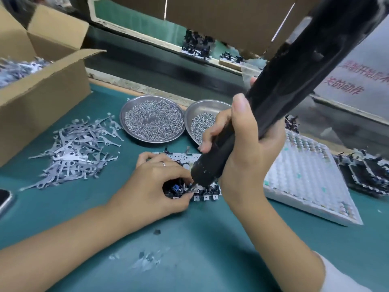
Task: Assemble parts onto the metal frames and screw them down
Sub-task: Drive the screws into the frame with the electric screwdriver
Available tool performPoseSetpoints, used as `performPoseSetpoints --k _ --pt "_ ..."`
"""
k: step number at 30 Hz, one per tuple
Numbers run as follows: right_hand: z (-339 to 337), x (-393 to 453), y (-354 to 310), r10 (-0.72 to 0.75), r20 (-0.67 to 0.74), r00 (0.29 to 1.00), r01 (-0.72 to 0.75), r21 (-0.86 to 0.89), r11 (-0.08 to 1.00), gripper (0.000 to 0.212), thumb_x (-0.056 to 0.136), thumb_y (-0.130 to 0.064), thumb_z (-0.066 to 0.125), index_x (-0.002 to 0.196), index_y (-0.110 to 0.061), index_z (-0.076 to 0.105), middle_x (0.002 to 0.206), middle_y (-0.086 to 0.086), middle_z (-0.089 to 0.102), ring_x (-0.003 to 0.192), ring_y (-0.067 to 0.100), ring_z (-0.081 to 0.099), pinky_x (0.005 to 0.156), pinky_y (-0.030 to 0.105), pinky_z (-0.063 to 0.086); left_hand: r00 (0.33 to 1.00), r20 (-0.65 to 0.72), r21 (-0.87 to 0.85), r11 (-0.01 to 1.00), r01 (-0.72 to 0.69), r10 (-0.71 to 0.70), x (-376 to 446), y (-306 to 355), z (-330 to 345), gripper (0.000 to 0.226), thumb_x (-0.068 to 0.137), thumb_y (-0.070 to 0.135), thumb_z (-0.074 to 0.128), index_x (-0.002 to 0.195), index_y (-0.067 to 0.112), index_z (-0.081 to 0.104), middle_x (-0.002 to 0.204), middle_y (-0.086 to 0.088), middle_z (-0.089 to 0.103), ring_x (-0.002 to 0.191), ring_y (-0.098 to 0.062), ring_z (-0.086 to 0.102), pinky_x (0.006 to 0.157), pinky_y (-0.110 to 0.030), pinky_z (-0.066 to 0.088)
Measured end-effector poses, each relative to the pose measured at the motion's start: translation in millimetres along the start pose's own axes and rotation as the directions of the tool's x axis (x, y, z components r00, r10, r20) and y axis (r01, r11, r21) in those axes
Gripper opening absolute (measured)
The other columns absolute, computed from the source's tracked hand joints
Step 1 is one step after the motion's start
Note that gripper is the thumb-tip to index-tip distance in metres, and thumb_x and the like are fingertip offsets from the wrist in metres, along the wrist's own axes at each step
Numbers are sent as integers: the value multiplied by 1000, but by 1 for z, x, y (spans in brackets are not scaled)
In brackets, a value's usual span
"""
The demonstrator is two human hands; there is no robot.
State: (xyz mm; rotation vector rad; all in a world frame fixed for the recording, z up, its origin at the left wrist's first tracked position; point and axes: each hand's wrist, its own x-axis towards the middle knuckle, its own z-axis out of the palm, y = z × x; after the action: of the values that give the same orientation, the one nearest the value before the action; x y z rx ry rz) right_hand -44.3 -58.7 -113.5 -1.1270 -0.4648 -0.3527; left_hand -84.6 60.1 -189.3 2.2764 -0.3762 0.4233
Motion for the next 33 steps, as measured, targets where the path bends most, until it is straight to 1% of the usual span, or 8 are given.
performPoseSetpoints --k 3,7,14,20,23,26,30,33 --pt "0 -2 1 -4 3 1000 4 4 1000 31 82 -22 58 94 0 41 49 2 48 34 24 43 42 21 38 1000 5 -12 1000 18 -18 0 -1 0 22 65 35 72 84 23 73 79 14 68 86 -7 57 92 -31 29" --pt "-1 -1 1 -21 11 1000 21 10 1000 26 83 -20 57 94 -4 39 49 -2 49 33 23 42 42 23 39 1000 -1 -22 1000 15 -15 -1 -1 0 21 65 33 73 84 25 73 79 16 68 85 -6 56 92 -32 30" --pt "0 -2 2 -11 -2 1000 11 12 1000 31 82 -20 58 97 1 41 49 1 47 33 23 42 41 21 38 1000 -18 -19 1000 7 -7 -1 0 0 20 64 31 73 82 23 73 78 15 67 85 -5 54 90 -32 30" --pt "1 -4 3 -23 -7 1000 23 20 1000 31 81 -20 58 98 0 41 52 7 45 33 25 42 41 21 38 1000 -15 -19 1000 15 -16 -1 0 0 20 63 31 74 81 23 73 78 16 67 84 -6 55 90 -34 32" --pt "1 -4 3 -34 -2 999 34 19 999 33 81 -20 58 101 1 41 51 5 46 32 24 42 41 21 38 1000 -16 -19 1000 17 -17 -1 0 0 19 63 31 74 81 22 73 77 16 66 84 -7 56 89 -35 33" --pt "1 -4 3 -28 -3 1000 28 15 999 34 81 -20 58 99 2 41 50 3 46 32 23 43 40 21 38 1000 -17 -13 1000 13 -13 0 1 0 19 63 31 74 80 22 73 77 17 65 83 -8 56 88 -35 33" --pt "1 -4 3 -35 -6 999 36 25 999 32 81 -20 58 100 -2 41 51 2 47 32 21 43 40 21 38 1000 -18 -13 1000 3 -4 0 1 -1 19 63 30 74 80 21 73 76 19 63 82 -9 56 87 -36 34" --pt "2 -5 4 -32 -1 999 32 28 999 35 81 -19 58 101 3 40 52 1 47 32 21 43 40 20 38 1000 -18 -19 1000 13 -13 0 2 -1 18 63 29 74 79 21 73 76 18 64 83 -9 57 88 -36 34"
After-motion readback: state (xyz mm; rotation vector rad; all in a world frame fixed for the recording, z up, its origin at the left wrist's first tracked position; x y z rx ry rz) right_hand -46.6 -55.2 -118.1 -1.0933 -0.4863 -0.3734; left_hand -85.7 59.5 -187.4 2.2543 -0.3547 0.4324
